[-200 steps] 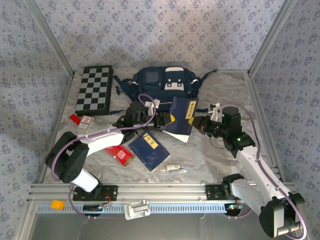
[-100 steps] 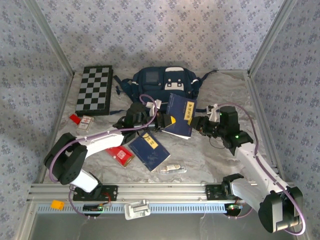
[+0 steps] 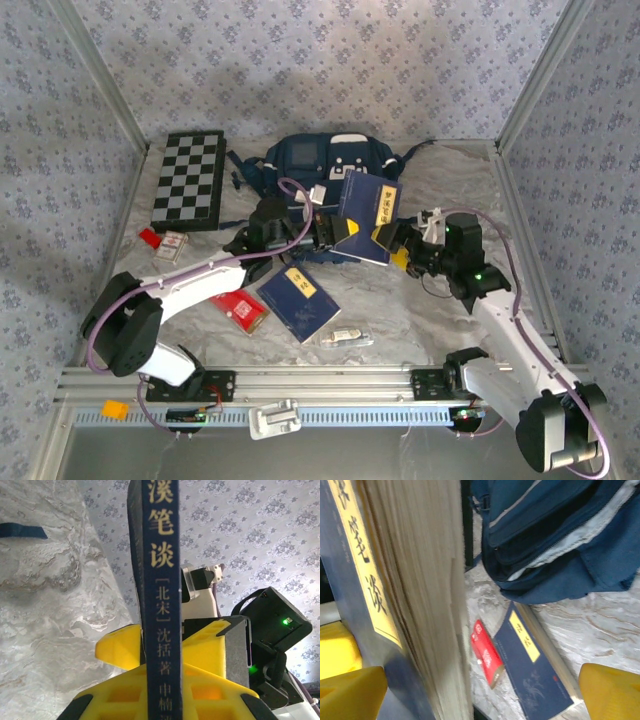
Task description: Pack the student bag
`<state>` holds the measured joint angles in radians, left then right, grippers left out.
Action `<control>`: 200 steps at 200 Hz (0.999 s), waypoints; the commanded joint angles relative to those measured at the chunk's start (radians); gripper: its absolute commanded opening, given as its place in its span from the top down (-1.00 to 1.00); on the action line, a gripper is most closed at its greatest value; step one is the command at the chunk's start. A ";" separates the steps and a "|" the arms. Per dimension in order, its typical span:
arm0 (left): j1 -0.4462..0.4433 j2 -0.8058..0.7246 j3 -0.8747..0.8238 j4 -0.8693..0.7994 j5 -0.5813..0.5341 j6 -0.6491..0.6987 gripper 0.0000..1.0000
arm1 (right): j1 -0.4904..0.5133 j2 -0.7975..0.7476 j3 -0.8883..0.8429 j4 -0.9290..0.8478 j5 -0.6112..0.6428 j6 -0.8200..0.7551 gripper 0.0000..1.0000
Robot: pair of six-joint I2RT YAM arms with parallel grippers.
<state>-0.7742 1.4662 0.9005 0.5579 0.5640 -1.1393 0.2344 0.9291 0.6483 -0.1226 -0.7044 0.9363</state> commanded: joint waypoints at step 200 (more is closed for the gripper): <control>-0.003 -0.022 0.118 -0.407 -0.086 0.343 0.66 | -0.001 -0.054 0.057 -0.047 0.020 -0.042 1.00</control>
<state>-0.7784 1.4662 0.9409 0.3157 0.5003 -0.9810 0.2512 0.9031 0.6552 -0.0776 -0.7025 0.9737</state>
